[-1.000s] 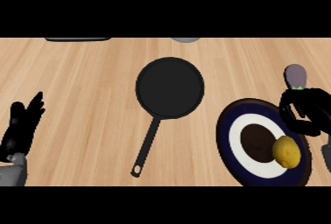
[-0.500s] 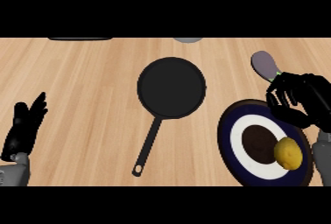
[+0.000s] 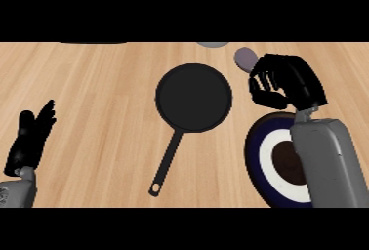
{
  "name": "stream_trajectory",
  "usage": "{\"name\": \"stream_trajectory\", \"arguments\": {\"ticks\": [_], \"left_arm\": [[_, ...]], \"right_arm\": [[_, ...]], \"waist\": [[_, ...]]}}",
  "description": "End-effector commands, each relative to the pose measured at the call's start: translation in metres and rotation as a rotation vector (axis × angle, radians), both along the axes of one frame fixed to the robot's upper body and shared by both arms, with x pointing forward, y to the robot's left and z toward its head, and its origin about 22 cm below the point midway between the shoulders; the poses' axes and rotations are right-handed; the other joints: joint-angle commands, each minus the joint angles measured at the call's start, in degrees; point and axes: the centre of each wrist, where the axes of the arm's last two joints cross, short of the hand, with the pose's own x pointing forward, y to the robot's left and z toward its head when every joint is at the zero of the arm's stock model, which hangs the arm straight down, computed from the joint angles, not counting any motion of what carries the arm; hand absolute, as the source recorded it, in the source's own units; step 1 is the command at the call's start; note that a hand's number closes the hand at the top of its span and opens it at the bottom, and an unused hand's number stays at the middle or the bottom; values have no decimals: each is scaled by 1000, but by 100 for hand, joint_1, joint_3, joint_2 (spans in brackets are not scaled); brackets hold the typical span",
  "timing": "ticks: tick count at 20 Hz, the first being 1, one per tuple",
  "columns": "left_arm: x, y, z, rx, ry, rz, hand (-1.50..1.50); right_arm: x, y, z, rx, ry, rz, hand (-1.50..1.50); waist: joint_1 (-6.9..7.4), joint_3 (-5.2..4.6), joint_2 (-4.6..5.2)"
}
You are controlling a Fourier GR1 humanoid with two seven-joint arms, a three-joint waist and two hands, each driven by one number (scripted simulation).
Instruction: Pick the eggplant from the plate and place it in the pan
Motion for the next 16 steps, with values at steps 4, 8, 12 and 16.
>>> {"name": "stream_trajectory", "arguments": {"ticks": [4, 8, 12, 16], "left_arm": [[-3, -6, 1, 10, 5, -14, 0], [3, 3, 9, 6, 4, -21, 0], [5, -17, 8, 7, -26, -30, 0], [16, -4, 19, 21, -17, -33, 0]], "right_arm": [[50, 60, -12, 89, 77, -12, 150], [60, 85, -46, 89, 134, -17, 150], [77, 100, -51, 77, 159, -33, 150], [77, 100, -75, 116, 182, -19, 150]], "waist": [[82, 3, 20], [129, 4, 41], [233, 6, 76], [287, 6, 110]]}}
